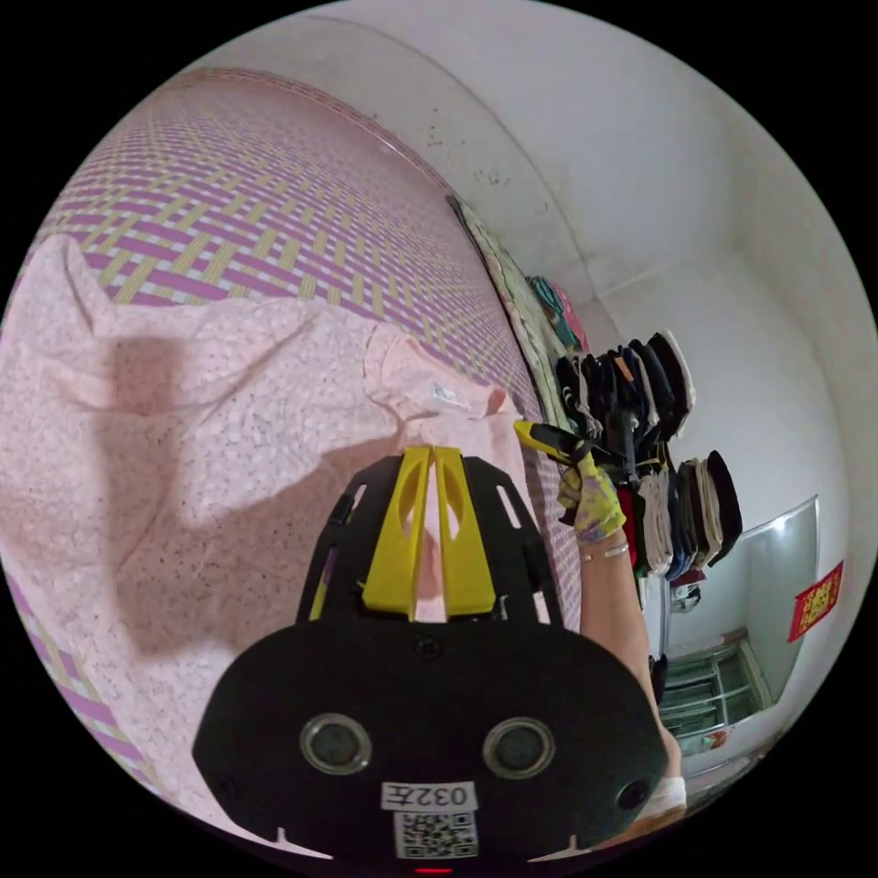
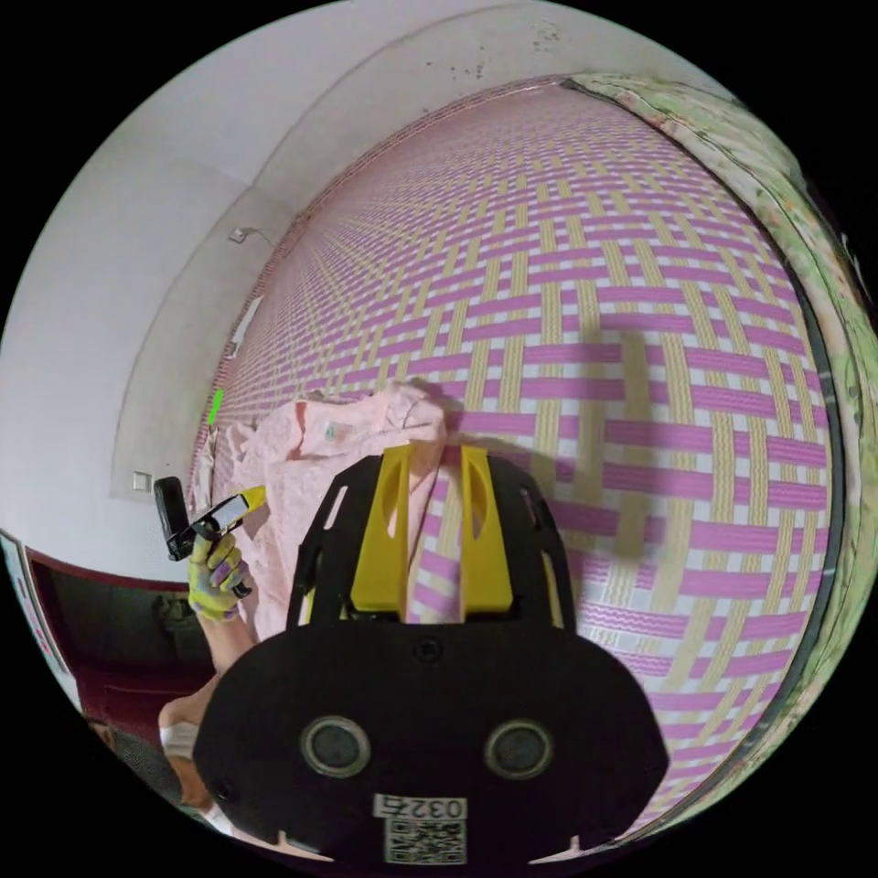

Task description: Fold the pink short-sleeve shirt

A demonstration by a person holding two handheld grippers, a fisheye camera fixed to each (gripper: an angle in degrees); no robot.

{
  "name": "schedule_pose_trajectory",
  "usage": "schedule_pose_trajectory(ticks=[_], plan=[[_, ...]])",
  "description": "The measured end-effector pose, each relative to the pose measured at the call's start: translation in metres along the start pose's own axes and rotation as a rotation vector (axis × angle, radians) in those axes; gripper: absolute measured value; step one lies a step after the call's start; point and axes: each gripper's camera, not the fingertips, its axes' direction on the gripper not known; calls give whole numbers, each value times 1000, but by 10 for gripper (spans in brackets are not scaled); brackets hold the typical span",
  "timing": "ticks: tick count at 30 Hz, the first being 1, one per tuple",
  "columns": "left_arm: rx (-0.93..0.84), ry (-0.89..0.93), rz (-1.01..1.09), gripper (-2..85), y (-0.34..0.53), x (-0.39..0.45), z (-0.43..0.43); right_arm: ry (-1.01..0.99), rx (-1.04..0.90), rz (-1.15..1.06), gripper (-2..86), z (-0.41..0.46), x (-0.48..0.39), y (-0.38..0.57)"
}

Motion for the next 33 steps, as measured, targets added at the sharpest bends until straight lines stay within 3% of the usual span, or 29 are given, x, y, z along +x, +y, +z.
schedule_pose_trajectory(ticks=[4, 6, 11, 14, 17, 24, 26, 30, 33], plan=[[-15, -74, 11, -9, 5, -8, 13, 34, 54, -99, 8, 7, -23, 1], [-38, -65, 13, -9, 12, -15, 27, 194, 76, -92, 1, 5, -35, 4], [-72, -97, 29, -11, 29, -24, 54, 390, 66, -132, 63, 21, -42, 16], [64, -127, 18, -14, 48, -32, 42, 441, 219, -94, 68, -5, -48, 44], [221, -94, -16, -15, 70, -49, 25, 338, 306, -166, 56, -25, -62, 86], [552, 224, 38, 6, 144, -70, -50, 27, 188, -370, 57, -18, -110, 191], [638, 284, 85, 13, 175, -71, -79, 25, 149, -422, 57, -16, -128, 209], [579, 388, 108, 24, 242, -105, -127, 79, 98, -529, 57, -4, -176, 229], [484, 208, 173, 29, 318, -131, -146, 34, 60, -587, 60, 20, -212, 232]])
